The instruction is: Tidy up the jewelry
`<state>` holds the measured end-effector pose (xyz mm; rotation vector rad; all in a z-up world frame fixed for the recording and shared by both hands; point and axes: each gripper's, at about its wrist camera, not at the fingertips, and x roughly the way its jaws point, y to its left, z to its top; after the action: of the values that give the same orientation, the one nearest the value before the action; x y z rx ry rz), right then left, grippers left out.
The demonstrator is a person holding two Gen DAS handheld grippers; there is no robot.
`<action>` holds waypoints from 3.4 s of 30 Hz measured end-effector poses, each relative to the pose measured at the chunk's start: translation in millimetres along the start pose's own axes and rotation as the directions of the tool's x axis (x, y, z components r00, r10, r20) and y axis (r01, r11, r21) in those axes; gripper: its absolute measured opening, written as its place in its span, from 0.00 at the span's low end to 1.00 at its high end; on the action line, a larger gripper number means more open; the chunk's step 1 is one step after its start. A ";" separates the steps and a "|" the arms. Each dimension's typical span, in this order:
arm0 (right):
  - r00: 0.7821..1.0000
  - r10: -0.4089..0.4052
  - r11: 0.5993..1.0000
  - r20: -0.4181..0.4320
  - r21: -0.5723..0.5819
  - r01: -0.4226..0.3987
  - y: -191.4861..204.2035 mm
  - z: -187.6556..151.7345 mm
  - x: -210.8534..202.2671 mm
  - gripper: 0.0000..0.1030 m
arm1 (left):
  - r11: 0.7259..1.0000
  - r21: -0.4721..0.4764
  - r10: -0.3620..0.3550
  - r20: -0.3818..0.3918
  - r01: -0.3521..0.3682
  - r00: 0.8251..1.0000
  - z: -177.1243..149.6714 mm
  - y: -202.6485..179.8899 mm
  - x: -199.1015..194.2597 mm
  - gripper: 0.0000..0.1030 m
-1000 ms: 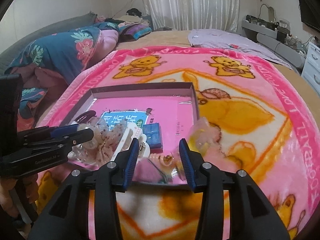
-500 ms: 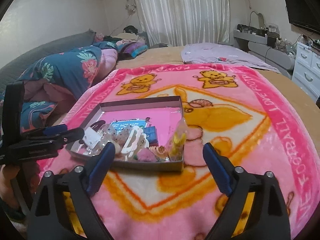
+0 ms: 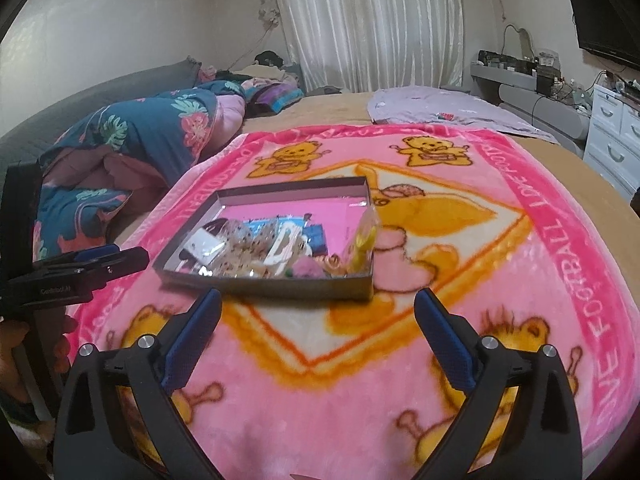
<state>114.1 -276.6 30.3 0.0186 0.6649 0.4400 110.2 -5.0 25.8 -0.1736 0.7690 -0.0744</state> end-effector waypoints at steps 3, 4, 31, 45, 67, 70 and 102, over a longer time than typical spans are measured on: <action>1.000 -0.006 1.000 -0.002 -0.007 0.006 2.9 -6.3 -2.8 0.93 | 1.000 0.009 0.015 -0.007 -0.015 1.000 -9.6 3.2 -3.2 0.91; 1.000 -0.013 1.000 -0.001 -0.012 0.013 4.1 -8.2 -4.0 0.93 | 1.000 0.011 0.024 -0.010 -0.024 1.000 -12.9 4.5 -3.9 0.91; 0.999 -0.041 0.999 -0.010 -0.028 0.041 15.6 -36.7 -11.4 0.95 | 0.998 0.020 0.056 0.021 -0.057 0.998 -53.5 4.2 -25.0 0.91; 0.999 -0.036 0.999 -0.013 -0.035 0.035 20.6 -35.8 -11.8 0.95 | 0.998 0.008 0.062 0.020 -0.062 0.998 -54.0 5.8 -28.3 0.91; 0.999 -0.033 0.999 -0.012 -0.041 0.032 23.6 -37.6 -11.5 0.95 | 0.997 0.005 0.075 0.022 -0.075 0.997 -52.3 8.6 -30.1 0.91; 0.999 -0.034 0.999 -0.011 -0.040 0.033 23.4 -37.5 -11.7 0.95 | 0.997 0.005 0.076 0.022 -0.077 0.997 -52.0 9.0 -30.4 0.91; 1.000 -0.029 0.999 -0.012 -0.045 0.028 27.7 -37.1 -12.6 0.95 | 0.996 0.010 0.089 0.020 -0.090 0.996 -50.3 11.0 -32.6 0.91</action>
<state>72.2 -261.0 12.8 -0.0357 0.6668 0.4275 51.8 3.6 10.6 -0.1289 0.7560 0.0079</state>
